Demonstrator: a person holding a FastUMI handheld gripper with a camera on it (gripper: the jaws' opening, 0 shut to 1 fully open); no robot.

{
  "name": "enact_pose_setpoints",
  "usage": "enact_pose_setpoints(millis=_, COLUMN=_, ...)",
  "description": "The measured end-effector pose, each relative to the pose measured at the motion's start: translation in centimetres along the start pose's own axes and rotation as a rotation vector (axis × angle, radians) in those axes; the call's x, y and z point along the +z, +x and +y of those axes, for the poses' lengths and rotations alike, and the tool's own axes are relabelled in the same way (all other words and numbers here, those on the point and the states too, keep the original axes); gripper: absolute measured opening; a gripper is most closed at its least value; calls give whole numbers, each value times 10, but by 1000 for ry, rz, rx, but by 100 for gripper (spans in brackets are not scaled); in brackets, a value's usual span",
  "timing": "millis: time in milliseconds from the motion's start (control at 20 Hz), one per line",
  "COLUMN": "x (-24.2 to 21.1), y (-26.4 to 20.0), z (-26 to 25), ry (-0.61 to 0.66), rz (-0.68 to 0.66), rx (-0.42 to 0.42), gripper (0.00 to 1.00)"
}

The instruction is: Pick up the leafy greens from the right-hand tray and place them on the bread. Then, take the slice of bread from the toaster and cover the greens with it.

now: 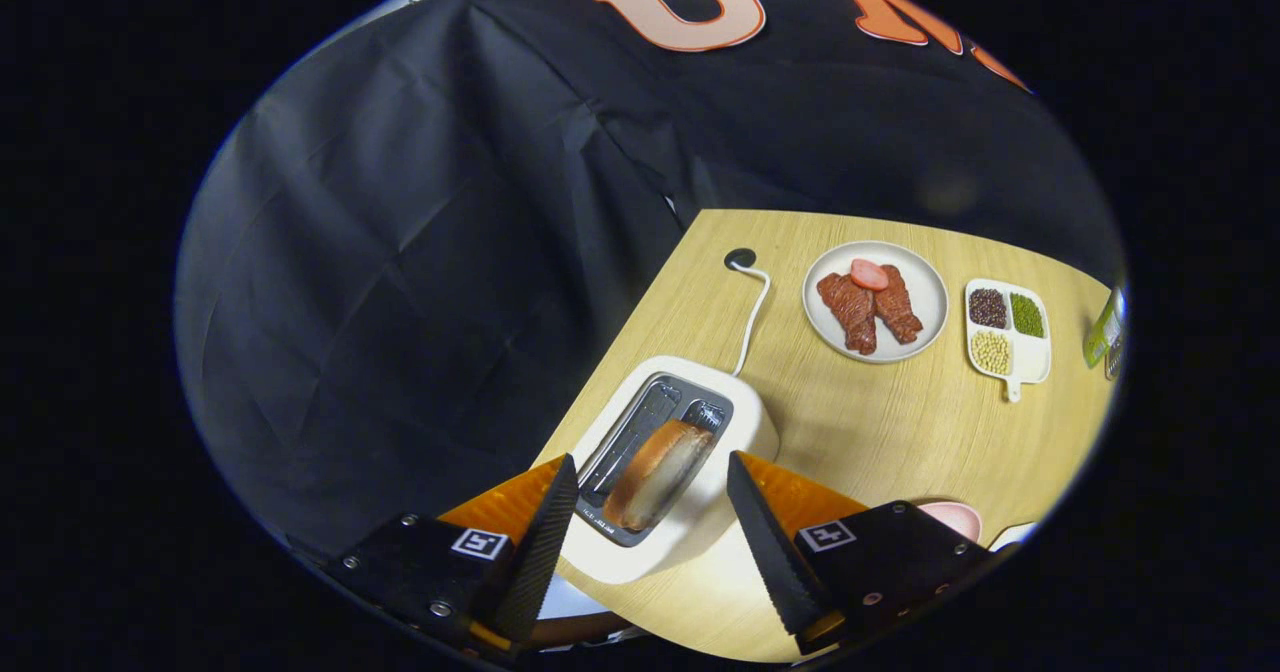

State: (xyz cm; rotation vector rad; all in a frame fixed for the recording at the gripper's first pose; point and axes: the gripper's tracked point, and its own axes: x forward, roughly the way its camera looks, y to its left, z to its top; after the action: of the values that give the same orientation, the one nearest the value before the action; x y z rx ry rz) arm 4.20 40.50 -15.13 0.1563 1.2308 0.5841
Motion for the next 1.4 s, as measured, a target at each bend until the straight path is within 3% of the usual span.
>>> enact_pose_setpoints(millis=800, x=-15, y=46, z=-6, ry=-28, rz=137, rx=-170, gripper=56)
enact_pose_setpoints(millis=950, x=-10, y=47, z=-13, ry=-26, rz=116, rx=-194, gripper=38)
enact_pose_setpoints(millis=1050, x=-12, y=49, z=-11, ry=-22, rz=124, rx=-176, gripper=27)
enact_pose_setpoints(millis=1250, x=-12, y=42, z=-12, ry=4, rz=108, rx=-131, gripper=16)
enact_pose_setpoints(millis=1400, x=-4, y=30, z=-12, ry=53, rz=64, rx=-80, gripper=15)
